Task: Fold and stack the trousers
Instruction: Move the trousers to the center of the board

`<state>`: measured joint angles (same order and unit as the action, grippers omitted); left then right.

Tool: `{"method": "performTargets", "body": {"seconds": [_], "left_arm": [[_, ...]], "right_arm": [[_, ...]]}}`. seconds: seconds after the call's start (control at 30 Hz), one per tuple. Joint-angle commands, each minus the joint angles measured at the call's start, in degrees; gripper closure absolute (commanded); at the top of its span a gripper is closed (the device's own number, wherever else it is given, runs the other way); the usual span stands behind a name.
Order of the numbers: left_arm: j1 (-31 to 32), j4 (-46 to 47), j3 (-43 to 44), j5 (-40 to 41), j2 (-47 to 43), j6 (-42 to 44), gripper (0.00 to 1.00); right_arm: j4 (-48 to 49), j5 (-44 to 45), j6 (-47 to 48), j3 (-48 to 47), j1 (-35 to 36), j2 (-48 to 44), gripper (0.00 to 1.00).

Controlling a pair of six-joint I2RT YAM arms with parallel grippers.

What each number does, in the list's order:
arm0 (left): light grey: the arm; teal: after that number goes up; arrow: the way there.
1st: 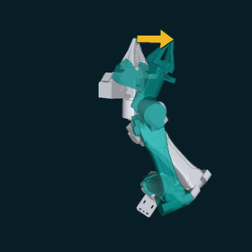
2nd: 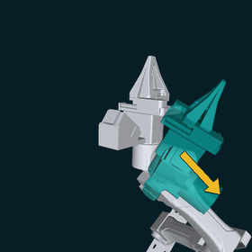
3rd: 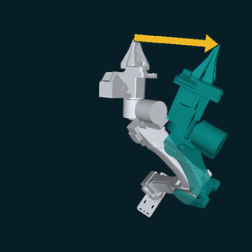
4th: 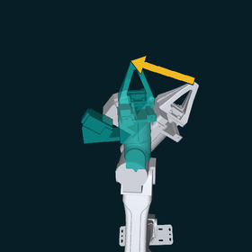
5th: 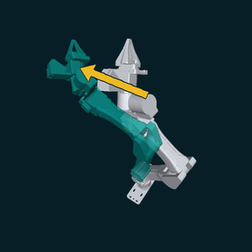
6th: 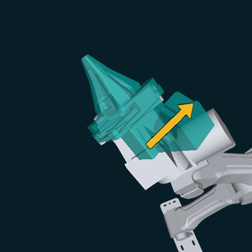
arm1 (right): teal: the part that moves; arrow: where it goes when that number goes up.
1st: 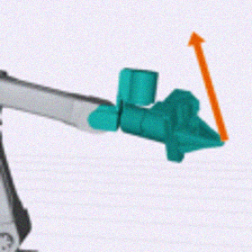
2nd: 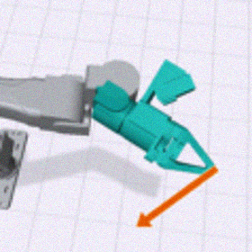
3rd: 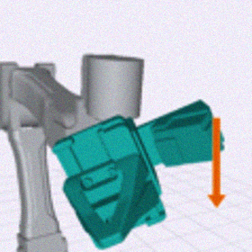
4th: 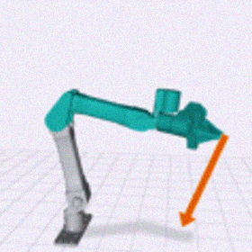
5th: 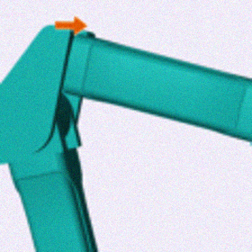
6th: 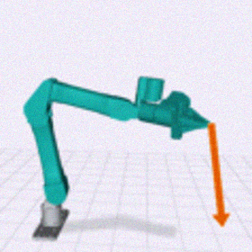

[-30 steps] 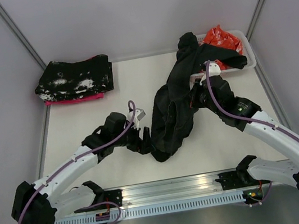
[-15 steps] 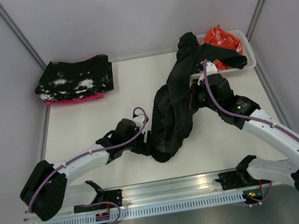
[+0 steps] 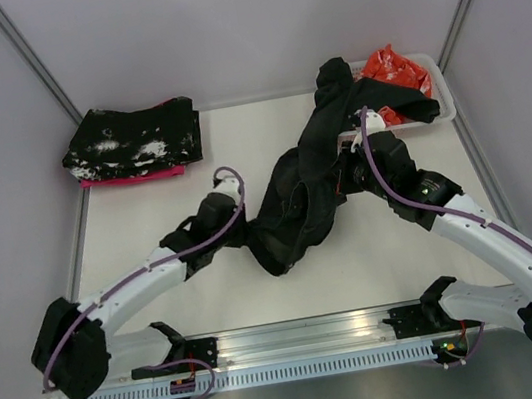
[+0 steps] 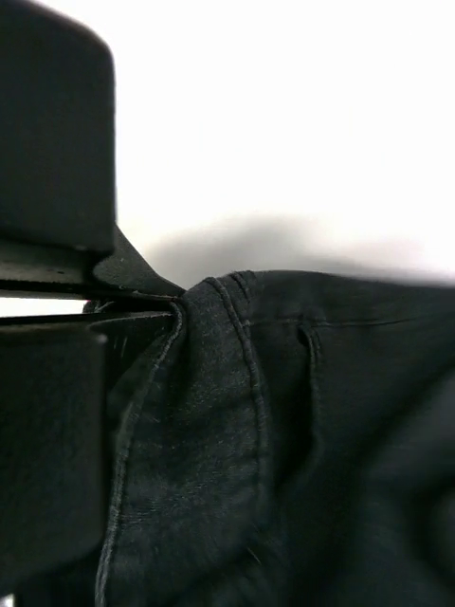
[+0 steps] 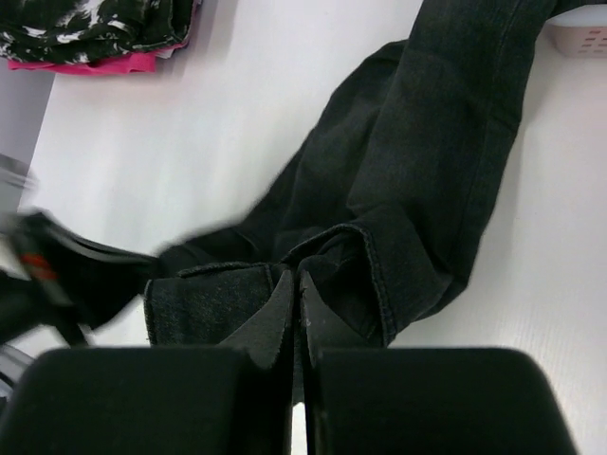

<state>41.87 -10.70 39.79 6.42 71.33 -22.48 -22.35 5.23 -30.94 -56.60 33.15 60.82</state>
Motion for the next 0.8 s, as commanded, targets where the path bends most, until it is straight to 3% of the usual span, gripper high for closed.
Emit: {"method": "performTargets", "body": {"seconds": [0.0,0.17,0.2,0.27,0.3,0.43,0.57,0.77], "left_arm": [[-5.5,-10.8,9.6,14.0,-12.6,-0.6,0.98],[-17.2,-17.9,19.2,14.4,-21.8,2.7,0.98],[-18.2,-19.4,20.6,15.6,-22.5,3.2,0.98],[-19.8,-23.6,23.7,18.1,-22.7,4.3,0.98],[-21.3,-24.4,24.4,18.9,-23.0,4.3,0.98],[-22.9,-26.4,25.9,19.9,-28.8,3.2,0.98],[-22.9,-30.3,29.4,18.8,-31.8,3.1,0.98],[-22.9,-35.8,33.5,20.0,-33.4,3.8,0.98]], "right_arm": [[0.3,3.1,2.1,-1.2,-0.3,0.2,1.0],[0.2,-5.0,4.7,-3.9,-0.3,6.3,0.95],[-0.1,-9.8,5.1,-5.4,-0.3,7.6,0.77],[-1.7,-10.3,5.8,-6.9,-0.3,10.8,0.58],[-2.3,-9.1,6.0,-8.0,-0.3,11.2,0.36],[-3.3,2.3,5.7,-9.8,-0.4,11.4,0.06],[1.2,9.3,4.6,-8.5,-1.8,13.5,0.02],[10.8,12.1,2.3,-10.5,-5.1,25.9,0.02]]}}
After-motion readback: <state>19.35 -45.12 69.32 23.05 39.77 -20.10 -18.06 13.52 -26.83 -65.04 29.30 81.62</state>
